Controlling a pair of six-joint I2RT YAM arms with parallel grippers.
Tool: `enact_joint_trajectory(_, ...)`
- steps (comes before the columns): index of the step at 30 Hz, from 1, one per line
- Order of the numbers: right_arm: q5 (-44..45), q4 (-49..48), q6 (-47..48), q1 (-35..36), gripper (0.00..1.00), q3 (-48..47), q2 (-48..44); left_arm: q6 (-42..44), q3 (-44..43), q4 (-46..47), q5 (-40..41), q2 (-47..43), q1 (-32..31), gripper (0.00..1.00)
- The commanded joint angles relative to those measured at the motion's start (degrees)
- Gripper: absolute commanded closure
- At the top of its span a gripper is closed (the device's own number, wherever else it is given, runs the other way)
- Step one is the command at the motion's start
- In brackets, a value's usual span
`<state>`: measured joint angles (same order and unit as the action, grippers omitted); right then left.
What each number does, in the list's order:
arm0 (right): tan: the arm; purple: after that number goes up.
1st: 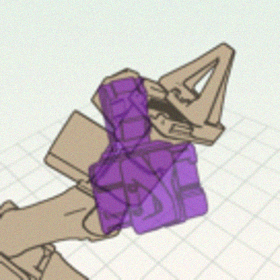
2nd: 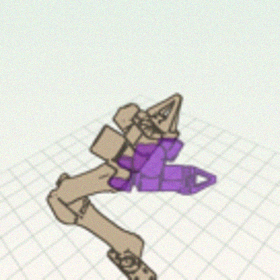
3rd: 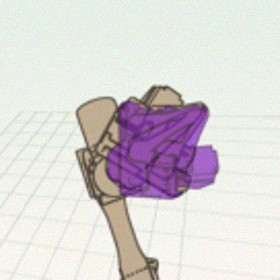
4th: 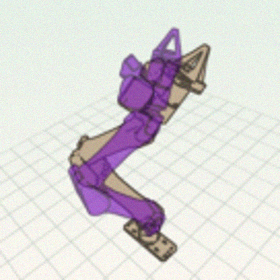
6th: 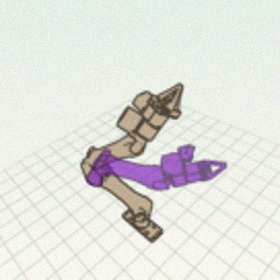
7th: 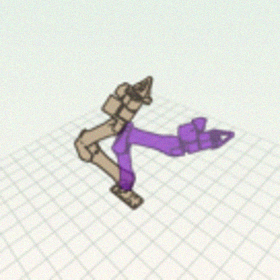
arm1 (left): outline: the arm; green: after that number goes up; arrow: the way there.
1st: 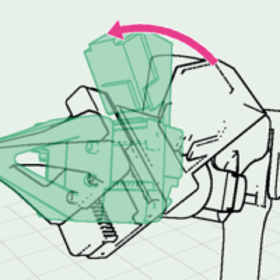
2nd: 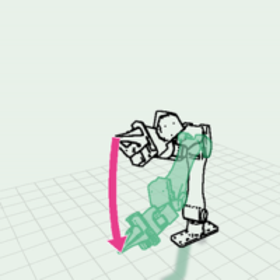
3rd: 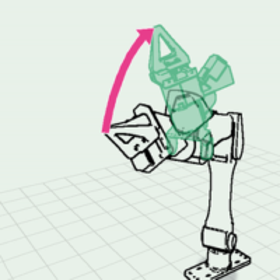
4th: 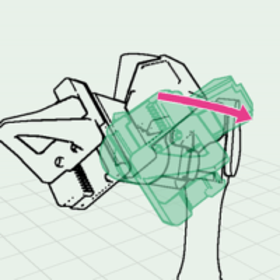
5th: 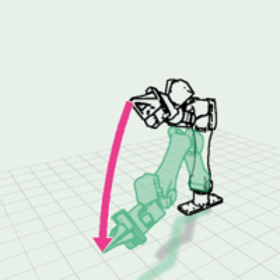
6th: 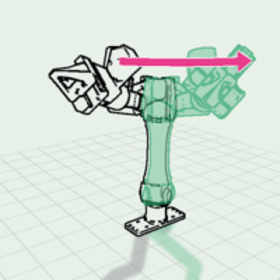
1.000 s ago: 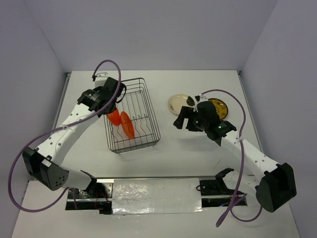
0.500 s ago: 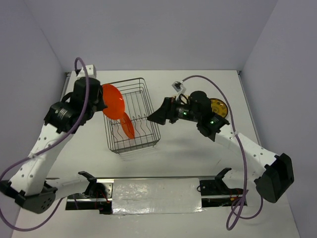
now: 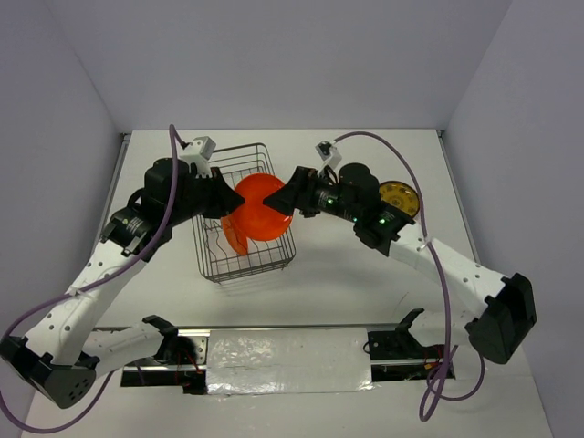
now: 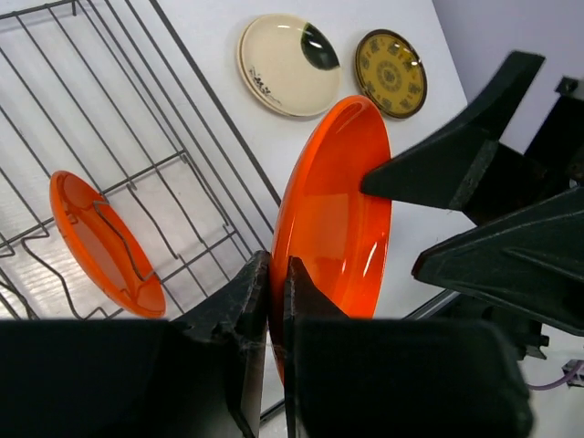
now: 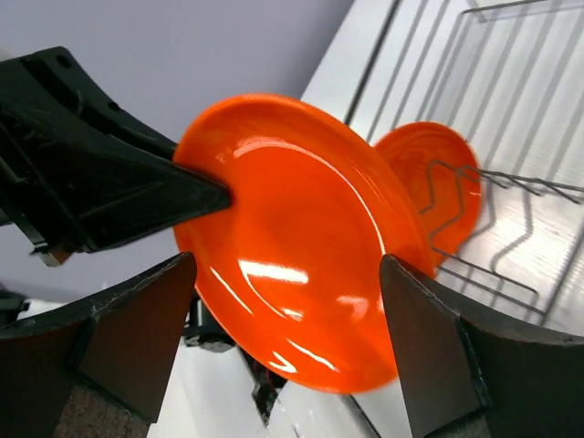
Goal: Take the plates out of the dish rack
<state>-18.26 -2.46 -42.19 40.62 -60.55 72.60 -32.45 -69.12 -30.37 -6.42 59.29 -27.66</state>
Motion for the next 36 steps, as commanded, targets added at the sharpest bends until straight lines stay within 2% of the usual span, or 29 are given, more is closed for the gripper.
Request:
enact_joint_trajectory(1,9.37,3.49,1.76,-0.10,0.11,1.84,-7.19,-2.09,-2.51,7.52,-3.43,-0.49,-0.29,1.00)
enact_joint_trajectory(3,16.04,6.66,2.81,-0.19,0.10,2.80,-10.53,-2.01,-2.60,7.17,-3.43,-0.14,-0.29,1.00)
enact_joint_trajectory(6,20.70,8.60,4.04,-0.37,0.10,3.95,-12.39,-2.53,-1.72,8.57,-4.30,-0.49,-0.29,1.00)
enact_joint_trajectory(8,19.76,9.22,4.75,-0.63,0.11,3.78,-11.87,-2.97,-0.93,9.88,-5.18,-0.66,-0.29,1.00)
enact_joint_trajectory(11,13.10,7.56,6.07,-0.81,0.18,3.87,-9.76,-4.29,0.21,12.26,-8.69,-1.01,-0.29,1.00)
enact_joint_trajectory(12,9.07,5.82,6.51,-1.07,0.28,4.04,-8.89,-5.07,1.17,14.61,-9.83,-1.19,-0.20,0.99)
enact_joint_trajectory(14,5.97,3.87,6.51,-1.42,0.37,5.26,-8.53,-6.04,2.75,16.74,-12.13,-1.98,-0.20,0.97)
enact_joint_trajectory(15,3.87,2.65,5.99,-1.77,0.45,5.79,-8.87,-6.22,3.29,18.40,-12.48,-2.16,-0.29,0.95)
enact_joint_trajectory(17,2.45,0.18,5.37,-2.21,0.55,7.63,-9.66,-5.96,3.91,18.77,-11.78,-2.33,-0.20,0.89)
enact_joint_trajectory(18,2.35,-0.35,4.76,-2.65,0.86,8.17,-10.89,-5.79,3.91,17.64,-11.17,-2.25,-0.20,0.70)
enact_joint_trajectory(19,3.66,0.08,4.58,-2.91,1.00,8.78,-11.59,-5.52,3.65,16.41,-10.21,-1.55,-0.29,0.51)
enact_joint_trajectory(20,5.06,0.87,4.32,-3.18,1.00,9.74,-12.47,-5.26,2.86,14.66,-6.54,-1.19,-0.20,0.34)
enact_joint_trajectory(21,6.82,4.10,4.05,-3.61,1.00,10.36,-14.22,-4.82,2.16,12.29,-3.63,-0.58,-0.29,0.03)
enact_joint_trajectory(22,10.40,5.96,3.79,-5.36,1.00,10.98,-15.11,-4.65,1.37,6.61,-0.21,0.29,-0.29,0.00)
enact_joint_trajectory(24,12.45,10.79,2.47,-8.26,1.00,14.83,-18.53,-3.42,-1.10,1.22,9.20,1.09,-0.29,0.01)
enact_joint_trajectory(26,12.64,13.25,1.51,-15.63,1.00,21.42,-22.73,-2.71,-2.24,-4.59,17.61,1.18,-0.29,0.01)
enact_joint_trajectory(28,12.02,14.76,1.59,-21.34,1.00,25.64,-25.39,-1.92,-2.51,-7.76,20.90,0.92,-0.29,0.01)
enact_joint_trajectory(29,11.06,15.29,2.20,-26.42,1.00,29.32,-27.49,-1.22,-2.42,-8.38,22.92,0.92,-0.29,0.01)
enact_joint_trajectory(32,7.73,14.07,2.73,-33.38,0.98,34.08,-26.56,-1.21,-2.68,-11.19,27.66,2.84,-0.38,0.01)
enact_joint_trajectory(36,5.78,12.13,3.26,-35.87,0.96,35.15,-19.37,-2.80,-2.60,-13.22,30.14,6.54,-0.55,0.02)
